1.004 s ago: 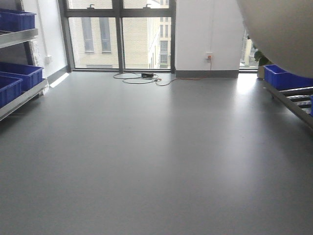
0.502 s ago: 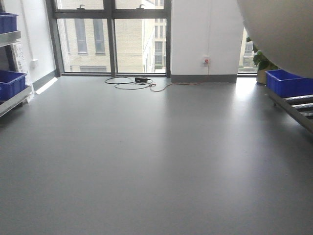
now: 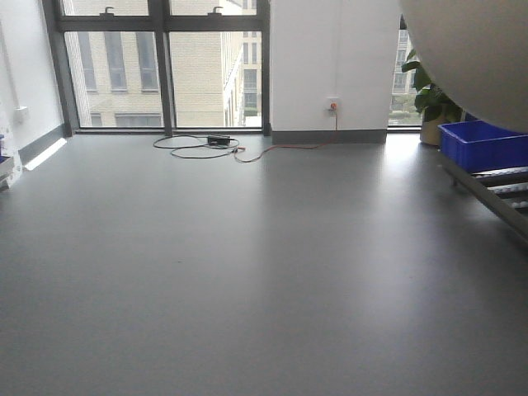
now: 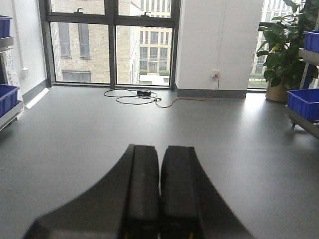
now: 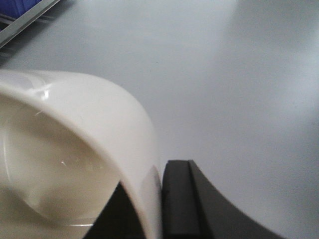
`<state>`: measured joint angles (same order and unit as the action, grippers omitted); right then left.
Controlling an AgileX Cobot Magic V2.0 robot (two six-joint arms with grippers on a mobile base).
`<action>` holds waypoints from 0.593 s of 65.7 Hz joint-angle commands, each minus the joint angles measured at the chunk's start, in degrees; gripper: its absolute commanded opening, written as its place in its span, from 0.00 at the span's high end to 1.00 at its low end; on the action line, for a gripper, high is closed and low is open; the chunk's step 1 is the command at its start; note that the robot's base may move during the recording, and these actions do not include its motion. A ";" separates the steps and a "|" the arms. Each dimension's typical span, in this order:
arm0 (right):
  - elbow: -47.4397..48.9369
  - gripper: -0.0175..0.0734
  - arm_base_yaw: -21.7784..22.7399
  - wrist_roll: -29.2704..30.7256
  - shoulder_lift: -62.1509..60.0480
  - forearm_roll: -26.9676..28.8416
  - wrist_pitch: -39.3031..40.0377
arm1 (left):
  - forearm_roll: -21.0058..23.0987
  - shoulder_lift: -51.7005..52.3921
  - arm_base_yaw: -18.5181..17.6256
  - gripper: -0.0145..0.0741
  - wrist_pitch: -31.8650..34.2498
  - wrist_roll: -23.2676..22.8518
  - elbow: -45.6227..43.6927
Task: Move white bin to right shelf second layer
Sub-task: 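Drive toward the windows and turn toward the roller shelf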
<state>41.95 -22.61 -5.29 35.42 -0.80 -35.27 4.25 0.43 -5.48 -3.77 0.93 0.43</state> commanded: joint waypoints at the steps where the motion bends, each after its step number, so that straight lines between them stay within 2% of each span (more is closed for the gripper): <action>1: 1.88 0.75 0.20 0.13 0.11 -0.31 5.42 | 0.06 0.18 -0.32 0.74 4.90 -0.42 2.11; 39: 1.88 0.75 0.20 0.13 0.11 -0.31 5.42 | 0.06 0.18 -0.32 0.74 4.90 -0.42 2.11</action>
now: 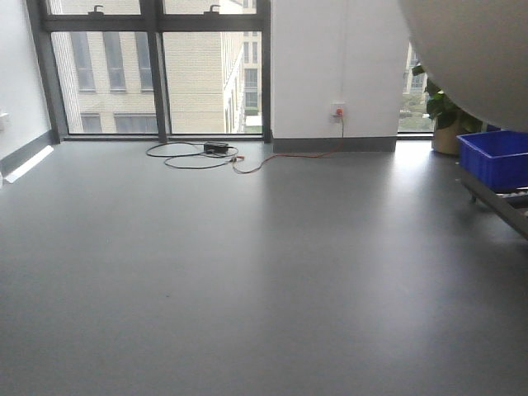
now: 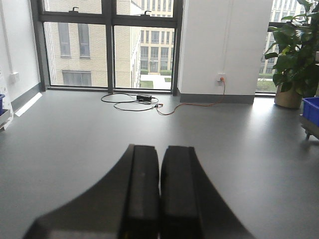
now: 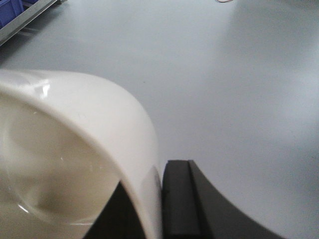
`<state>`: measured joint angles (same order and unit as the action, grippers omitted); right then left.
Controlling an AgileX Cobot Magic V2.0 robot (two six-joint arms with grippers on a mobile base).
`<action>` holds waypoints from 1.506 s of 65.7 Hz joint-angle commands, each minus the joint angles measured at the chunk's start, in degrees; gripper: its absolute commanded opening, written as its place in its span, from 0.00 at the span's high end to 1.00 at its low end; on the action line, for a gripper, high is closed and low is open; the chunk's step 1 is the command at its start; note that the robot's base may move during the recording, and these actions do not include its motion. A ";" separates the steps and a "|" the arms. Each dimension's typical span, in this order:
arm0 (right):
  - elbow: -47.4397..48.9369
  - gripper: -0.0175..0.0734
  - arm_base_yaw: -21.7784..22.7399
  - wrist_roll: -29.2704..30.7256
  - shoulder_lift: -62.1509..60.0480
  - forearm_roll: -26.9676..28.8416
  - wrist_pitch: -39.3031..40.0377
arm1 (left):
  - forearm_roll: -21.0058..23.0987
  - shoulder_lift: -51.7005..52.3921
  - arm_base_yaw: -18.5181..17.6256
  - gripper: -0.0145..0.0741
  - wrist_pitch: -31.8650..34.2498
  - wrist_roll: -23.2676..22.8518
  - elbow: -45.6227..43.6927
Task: Move white bin to right shelf second layer
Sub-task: 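Drive toward the windows and turn toward the roller shelf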
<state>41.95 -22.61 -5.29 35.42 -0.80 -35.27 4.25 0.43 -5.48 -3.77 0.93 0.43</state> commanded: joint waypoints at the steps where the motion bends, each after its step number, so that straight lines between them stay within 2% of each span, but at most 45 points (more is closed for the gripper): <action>1: 1.88 0.75 0.20 0.13 0.11 -0.31 5.42 | 0.06 0.18 -0.32 0.74 4.90 -0.42 2.11; 99: 1.88 0.75 0.20 0.13 0.11 -0.31 5.42 | 0.06 0.18 -0.32 0.74 4.90 -0.42 2.11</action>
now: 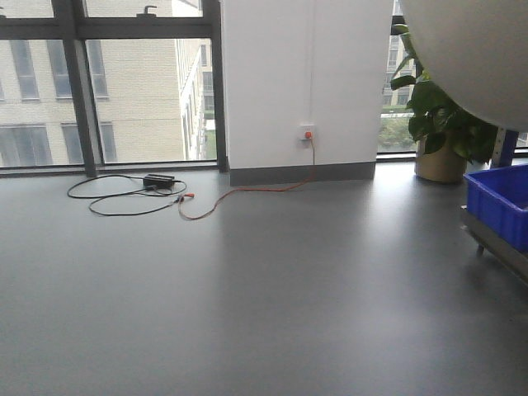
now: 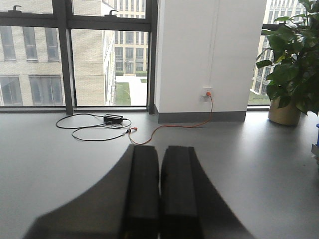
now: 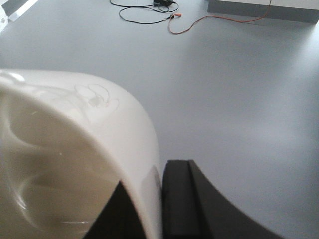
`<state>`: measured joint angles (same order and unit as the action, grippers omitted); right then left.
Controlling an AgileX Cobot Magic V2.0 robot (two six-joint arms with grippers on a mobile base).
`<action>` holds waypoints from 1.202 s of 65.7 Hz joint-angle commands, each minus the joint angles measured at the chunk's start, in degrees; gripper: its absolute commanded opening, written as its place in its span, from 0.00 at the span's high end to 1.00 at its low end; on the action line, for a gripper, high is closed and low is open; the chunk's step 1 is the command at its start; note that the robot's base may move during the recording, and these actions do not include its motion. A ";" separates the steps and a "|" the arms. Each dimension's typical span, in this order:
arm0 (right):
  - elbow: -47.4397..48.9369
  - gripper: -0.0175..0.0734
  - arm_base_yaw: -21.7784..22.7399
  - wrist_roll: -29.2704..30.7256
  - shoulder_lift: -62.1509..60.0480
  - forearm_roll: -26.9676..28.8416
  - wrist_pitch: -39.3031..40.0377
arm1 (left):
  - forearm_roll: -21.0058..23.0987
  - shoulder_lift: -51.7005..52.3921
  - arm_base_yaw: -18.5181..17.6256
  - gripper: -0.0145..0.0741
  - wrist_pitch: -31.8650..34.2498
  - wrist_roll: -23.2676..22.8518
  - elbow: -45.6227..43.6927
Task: Move white bin to right shelf second layer
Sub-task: 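Drive toward the windows and turn toward the roller shelf, then approach the roller shelf and align with its second layer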
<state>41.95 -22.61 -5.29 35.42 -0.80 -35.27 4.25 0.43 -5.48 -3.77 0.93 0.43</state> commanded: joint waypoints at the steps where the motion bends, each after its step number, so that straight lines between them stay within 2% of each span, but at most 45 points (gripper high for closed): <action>1: 1.88 0.75 0.20 0.13 0.11 -0.31 5.42 | 0.06 0.18 -0.32 0.74 4.90 -0.42 2.11; 79: 1.88 0.75 0.20 0.13 0.11 -0.31 5.42 | 0.06 0.18 -0.32 0.74 4.90 -0.42 2.11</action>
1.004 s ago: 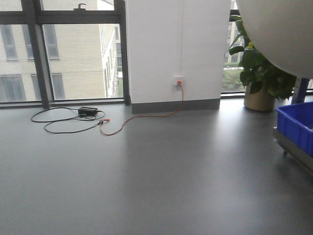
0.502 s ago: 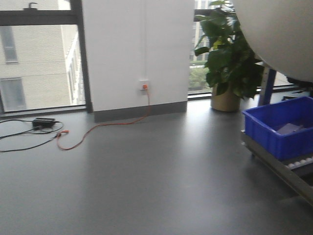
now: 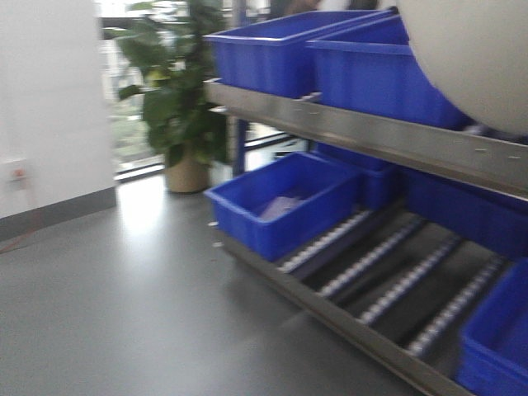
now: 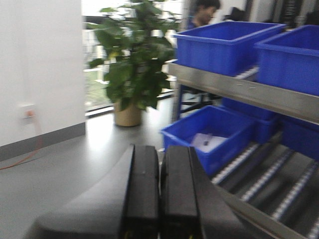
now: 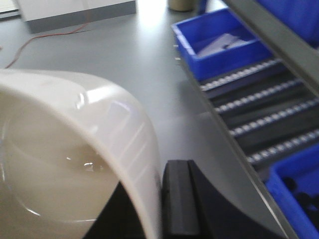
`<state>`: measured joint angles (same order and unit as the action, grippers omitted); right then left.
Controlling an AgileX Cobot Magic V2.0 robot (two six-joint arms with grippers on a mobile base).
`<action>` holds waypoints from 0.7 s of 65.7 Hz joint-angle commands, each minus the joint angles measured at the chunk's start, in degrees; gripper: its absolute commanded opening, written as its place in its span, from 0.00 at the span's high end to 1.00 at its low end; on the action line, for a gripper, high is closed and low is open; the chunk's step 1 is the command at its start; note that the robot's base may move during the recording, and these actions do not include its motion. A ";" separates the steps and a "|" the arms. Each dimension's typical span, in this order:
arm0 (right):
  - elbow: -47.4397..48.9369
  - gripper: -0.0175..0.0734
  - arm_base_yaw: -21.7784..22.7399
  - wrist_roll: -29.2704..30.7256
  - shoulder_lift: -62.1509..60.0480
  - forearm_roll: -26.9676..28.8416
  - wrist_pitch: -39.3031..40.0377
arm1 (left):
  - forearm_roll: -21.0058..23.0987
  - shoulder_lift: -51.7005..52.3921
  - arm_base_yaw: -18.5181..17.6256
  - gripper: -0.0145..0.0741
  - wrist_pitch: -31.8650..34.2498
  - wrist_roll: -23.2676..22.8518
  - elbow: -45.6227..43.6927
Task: Move white bin to right shelf second layer
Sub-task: 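Approach the roller shelf and align with its second layer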
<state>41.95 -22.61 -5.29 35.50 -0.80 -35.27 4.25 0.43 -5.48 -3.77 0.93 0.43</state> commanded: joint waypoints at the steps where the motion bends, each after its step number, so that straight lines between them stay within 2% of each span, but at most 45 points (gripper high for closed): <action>1: 1.88 0.75 0.20 0.13 0.03 -0.31 5.42 | 0.06 0.18 -0.32 0.74 4.90 -0.42 2.11; 46: 1.88 0.75 0.20 0.13 0.03 -0.31 5.42 | 0.06 0.18 -0.32 0.74 4.90 -0.42 2.11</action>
<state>41.95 -22.61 -5.29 35.50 -0.83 -35.27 4.25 0.43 -5.48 -3.77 0.93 0.43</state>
